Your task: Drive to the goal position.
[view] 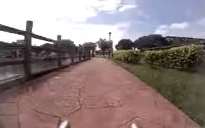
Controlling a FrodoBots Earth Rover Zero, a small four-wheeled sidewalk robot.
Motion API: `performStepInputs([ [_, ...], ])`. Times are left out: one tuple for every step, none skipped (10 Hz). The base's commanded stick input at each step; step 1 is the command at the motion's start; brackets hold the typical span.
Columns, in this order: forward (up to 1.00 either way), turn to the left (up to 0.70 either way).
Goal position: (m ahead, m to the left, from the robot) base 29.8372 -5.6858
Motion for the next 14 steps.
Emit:
performStepInputs([
  [1.00,0.00],
  [1.00,0.00],
  [1.00,0.02],
  [1.00,0.16],
  [1.00,0.40],
  [1.00,0.35],
  [1.00,0.08],
  [1.00,0.00],
  [1.00,0.00],
  [1.00,0.00],
  [1.00,0.00],
  [1.00,0.00],
  [1.00,0.00],
  [1.00,0.00],
])
